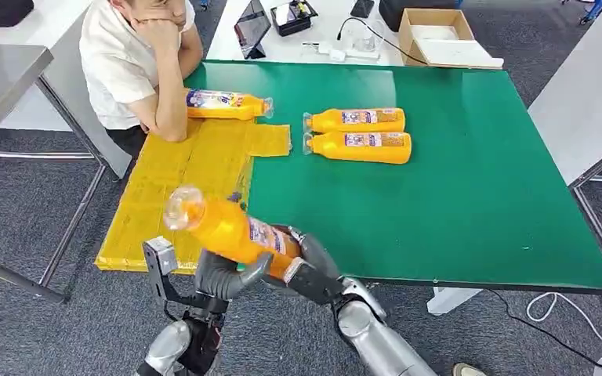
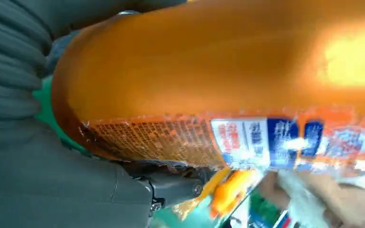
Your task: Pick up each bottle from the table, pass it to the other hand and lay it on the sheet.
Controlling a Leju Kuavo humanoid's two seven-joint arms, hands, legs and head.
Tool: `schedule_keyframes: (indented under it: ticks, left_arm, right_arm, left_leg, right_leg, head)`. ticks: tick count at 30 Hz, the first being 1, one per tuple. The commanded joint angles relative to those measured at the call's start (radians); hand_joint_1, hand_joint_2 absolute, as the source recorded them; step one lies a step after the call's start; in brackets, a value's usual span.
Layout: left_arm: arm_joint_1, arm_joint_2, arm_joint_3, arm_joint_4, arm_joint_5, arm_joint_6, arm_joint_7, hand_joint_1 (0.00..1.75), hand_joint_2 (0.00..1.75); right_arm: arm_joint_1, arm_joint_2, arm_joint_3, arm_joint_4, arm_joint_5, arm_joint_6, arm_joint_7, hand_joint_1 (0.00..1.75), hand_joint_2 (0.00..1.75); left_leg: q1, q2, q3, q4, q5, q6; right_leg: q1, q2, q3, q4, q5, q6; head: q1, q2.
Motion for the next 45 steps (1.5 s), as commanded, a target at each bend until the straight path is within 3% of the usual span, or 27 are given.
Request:
schedule_keyframes:
  ticks: [1, 8, 9, 10, 19, 21, 22, 23, 25, 26, 27, 28, 32, 33, 35, 37, 41, 42, 43, 45]
  left_arm:
    - [-0.095, -0.015, 0.021, 0.131, 0.091, -0.007, 0.045, 0.0, 1.75]
    - [-0.101, -0.018, 0.015, 0.102, 0.107, -0.018, -0.009, 0.0, 1.75]
    - [-0.096, -0.018, 0.012, 0.086, 0.145, -0.066, -0.012, 1.75, 1.75]
    - [-0.094, -0.013, 0.007, 0.078, 0.185, -0.116, -0.006, 1.75, 1.75]
    - [-0.091, -0.013, 0.007, 0.076, 0.184, -0.116, -0.006, 1.75, 1.75]
    - [-0.087, -0.007, 0.002, 0.064, 0.229, -0.184, -0.016, 1.75, 1.75]
    - [-0.08, -0.011, 0.009, 0.056, 0.275, -0.236, -0.022, 1.75, 1.75]
    - [-0.073, -0.013, 0.015, 0.047, 0.297, -0.259, -0.02, 1.75, 1.75]
    - [-0.064, -0.014, 0.021, 0.019, 0.318, -0.302, -0.037, 1.75, 1.75]
    - [-0.059, -0.01, 0.024, 0.005, 0.334, -0.34, -0.046, 1.75, 1.75]
    - [-0.059, -0.005, 0.028, -0.006, 0.321, -0.358, -0.063, 1.75, 1.75]
    - [-0.056, -0.006, 0.038, -0.01, 0.312, -0.358, -0.068, 1.75, 1.75]
    - [-0.051, -0.004, 0.096, 0.011, 0.294, -0.328, -0.066, 1.75, 1.75]
    - [-0.047, -0.003, 0.114, 0.017, 0.293, -0.325, -0.064, 1.75, 1.75]
    - [-0.037, 0.006, 0.156, 0.026, 0.281, -0.294, -0.047, 1.75, 1.75]
    - [-0.037, 0.009, 0.196, 0.035, 0.197, -0.169, -0.036, 1.75, 1.75]
    - [-0.04, 0.007, 0.198, 0.036, 0.195, -0.169, -0.035, 1.75, 1.75]
    - [-0.041, 0.008, 0.195, 0.035, 0.159, -0.126, -0.04, 1.75, 1.75]
    - [-0.047, 0.009, 0.2, 0.032, -0.049, 0.098, -0.113, 1.75, 1.75]
    - [-0.053, 0.004, 0.2, 0.017, -0.117, 0.155, -0.136, 1.75, 1.75]
  right_arm:
    - [-0.019, 0.005, 0.159, 0.079, 0.023, -0.042, -0.057, 1.75, 1.75]
    - [-0.013, -0.004, 0.172, 0.065, -0.017, -0.003, -0.069, 1.75, 1.75]
    - [-0.012, 0.003, 0.162, 0.074, -0.046, 0.022, -0.082, 1.75, 1.75]
    - [-0.016, 0.006, 0.165, 0.078, -0.05, 0.023, -0.087, 1.75, 1.75]
    - [-0.017, 0.007, 0.165, 0.078, -0.05, 0.023, -0.087, 1.75, 1.75]
    - [-0.014, 0.009, 0.155, 0.076, -0.072, 0.036, -0.097, 1.75, 1.75]
    - [-0.016, 0.009, 0.154, 0.076, -0.077, 0.043, -0.1, 1.59, 1.75]
    - [-0.019, 0.01, 0.154, 0.079, -0.08, 0.048, -0.1, 0.63, 1.75]
    - [-0.022, 0.006, 0.156, 0.079, -0.084, 0.058, -0.104, 0.89, 1.75]
    - [-0.021, 0.005, 0.151, 0.077, -0.092, 0.067, -0.105, 0.42, 1.75]
    - [-0.02, 0.006, 0.142, 0.076, -0.101, 0.072, -0.103, 0.1, 1.75]
    - [-0.01, 0.014, 0.118, 0.072, -0.123, 0.074, -0.098, 0.0, 1.75]
    - [0.052, 0.003, 0.05, -0.008, -0.194, 0.088, -0.08, 0.0, 1.75]
    - [0.078, -0.01, 0.036, -0.05, -0.191, 0.059, -0.075, 0.0, 0.0]
    - [0.138, -0.041, 0.009, -0.128, -0.191, 0.034, -0.077, 0.0, 0.0]
    - [0.202, -0.074, -0.015, -0.205, -0.156, -0.027, -0.078, 0.0, 0.0]
    - [0.209, -0.075, -0.016, -0.216, -0.152, -0.027, -0.078, 0.0, 0.0]
    - [0.21, -0.073, -0.019, -0.22, -0.134, -0.054, -0.065, 0.0, 0.0]
    - [0.225, -0.073, -0.032, -0.232, -0.117, -0.088, -0.058, 0.0, 0.0]
    - [0.244, -0.081, -0.037, -0.26, -0.113, -0.092, -0.059, 0.0, 0.0]
  left_leg:
    - [0.002, -0.001, 0.003, 0.0, -0.001, -0.001]
    - [0.001, -0.001, 0.001, 0.0, 0.0, -0.001]
    - [0.002, -0.002, 0.003, 0.0, -0.001, -0.002]
    - [0.002, -0.002, 0.005, 0.001, -0.002, -0.003]
    - [0.001, -0.001, 0.002, 0.0, -0.001, -0.001]
    - [0.001, -0.001, 0.003, 0.0, -0.001, -0.002]
    - [0.001, -0.001, 0.002, 0.0, -0.001, -0.001]
    - [0.002, -0.001, 0.003, 0.0, -0.002, -0.002]
    - [0.003, 0.0, 0.005, 0.001, -0.003, -0.003]
    - [0.001, 0.0, 0.002, 0.0, -0.002, -0.002]
    - [0.001, 0.0, 0.001, 0.0, -0.001, -0.001]
    - [0.001, 0.0, 0.0, 0.0, -0.001, -0.001]
    - [0.002, -0.002, 0.003, 0.0, -0.002, -0.002]
    - [0.001, -0.002, 0.002, 0.0, -0.001, -0.001]
    - [0.002, -0.002, 0.004, 0.0, -0.002, -0.002]
    - [0.001, -0.002, 0.002, -0.001, 0.0, -0.001]
    - [0.0, 0.0, 0.0, 0.0, -0.001, -0.001]
    - [0.002, 0.001, 0.006, 0.0, -0.004, -0.003]
    - [0.0, 0.0, -0.001, 0.0, -0.001, -0.001]
    - [0.001, -0.001, 0.001, 0.0, -0.001, -0.002]
  right_leg:
    - [0.002, -0.001, 0.004, -0.001, -0.001, -0.002]
    - [0.001, -0.001, 0.002, -0.001, -0.001, -0.002]
    - [0.002, -0.002, 0.004, -0.001, -0.002, -0.003]
    - [0.003, -0.002, 0.006, -0.001, -0.003, -0.004]
    - [0.001, -0.001, 0.003, -0.001, -0.001, -0.002]
    - [0.001, -0.002, 0.004, -0.001, -0.002, -0.002]
    - [0.001, -0.002, 0.003, -0.001, -0.002, -0.002]
    - [0.002, -0.002, 0.004, -0.001, -0.002, -0.003]
    - [0.003, -0.001, 0.006, -0.001, -0.003, -0.004]
    - [0.002, -0.001, 0.003, 0.0, -0.002, -0.003]
    - [0.001, -0.001, 0.002, 0.0, -0.001, -0.002]
    - [0.001, -0.001, 0.001, 0.0, -0.001, -0.002]
    - [0.002, -0.003, 0.004, -0.001, -0.002, -0.003]
    - [0.001, -0.003, 0.003, -0.001, -0.002, -0.002]
    - [0.002, -0.003, 0.005, -0.002, -0.002, -0.003]
    - [0.001, -0.003, 0.003, -0.002, -0.001, -0.002]
    - [0.0, 0.0, 0.001, -0.001, -0.001, -0.001]
    - [0.003, 0.0, 0.006, -0.001, -0.003, -0.004]
    - [0.001, -0.001, 0.0, -0.001, -0.001, -0.002]
    - [0.001, -0.002, 0.002, -0.001, -0.002, -0.003]
  head:
    - [0.0, 0.0]
    - [0.0, 0.0]
    - [0.0, 0.0]
    - [0.0, 0.0]
    - [0.0, 0.0]
    - [0.0, 0.0]
    - [0.0, 0.0]
    - [0.0, 0.0]
    - [0.0, 0.0]
    - [0.0, 0.0]
    - [0.0, 0.0]
    - [0.0, 0.0]
    - [0.0, 0.0]
    - [0.0, 0.0]
    - [0.0, 0.0]
    - [0.0, 0.0]
    - [0.0, 0.0]
    - [0.0, 0.0]
    - [0.0, 0.0]
    - [0.0, 0.0]
